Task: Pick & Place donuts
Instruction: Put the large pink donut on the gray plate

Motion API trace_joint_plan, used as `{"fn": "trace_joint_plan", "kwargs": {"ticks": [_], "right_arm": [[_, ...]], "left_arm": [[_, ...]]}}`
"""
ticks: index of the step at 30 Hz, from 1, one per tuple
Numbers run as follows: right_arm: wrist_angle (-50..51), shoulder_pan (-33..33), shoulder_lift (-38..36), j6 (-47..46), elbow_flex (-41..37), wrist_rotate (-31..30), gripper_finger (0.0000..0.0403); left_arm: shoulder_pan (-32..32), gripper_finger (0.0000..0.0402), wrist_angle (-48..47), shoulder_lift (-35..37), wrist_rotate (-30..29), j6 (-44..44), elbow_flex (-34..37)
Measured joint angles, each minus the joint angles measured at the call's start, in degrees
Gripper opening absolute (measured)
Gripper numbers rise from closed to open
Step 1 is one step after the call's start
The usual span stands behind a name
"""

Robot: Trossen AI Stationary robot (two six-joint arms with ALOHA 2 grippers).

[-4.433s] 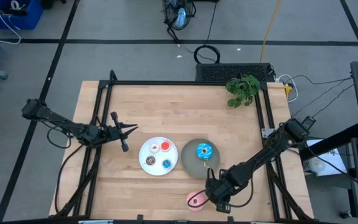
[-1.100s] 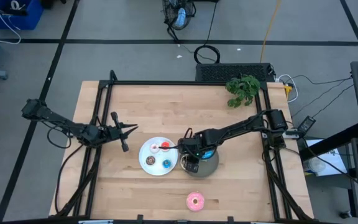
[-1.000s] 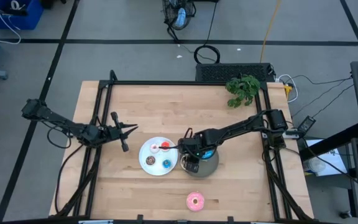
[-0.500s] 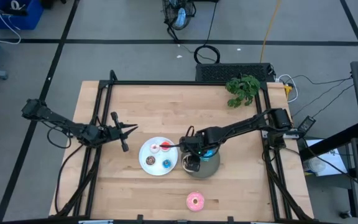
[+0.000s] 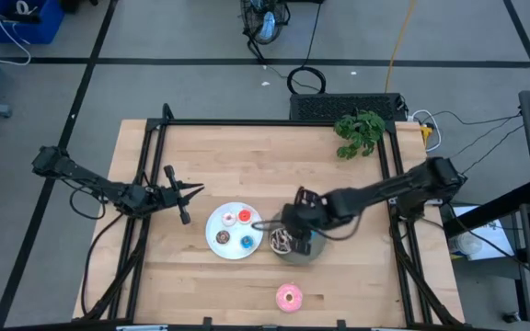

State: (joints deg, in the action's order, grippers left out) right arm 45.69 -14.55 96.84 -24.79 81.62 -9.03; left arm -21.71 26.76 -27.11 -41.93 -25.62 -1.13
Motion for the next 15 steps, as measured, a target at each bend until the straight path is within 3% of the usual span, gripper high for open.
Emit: {"fn": "trace_joint_plan", "kwargs": {"ticks": [9,15], "right_arm": [[0.0,-11.1,1.8,-5.9,7.2,-1.4,0.0015],[0.3,-16.5,10.4,-6.3,14.5,1.9,0.0001]], "left_arm": [[0.0,0.0042,0.2,0.0,0.0,-0.6,0.0],[0.0,0.0042,0.4,0.0,0.0,-0.6,0.0]]}}
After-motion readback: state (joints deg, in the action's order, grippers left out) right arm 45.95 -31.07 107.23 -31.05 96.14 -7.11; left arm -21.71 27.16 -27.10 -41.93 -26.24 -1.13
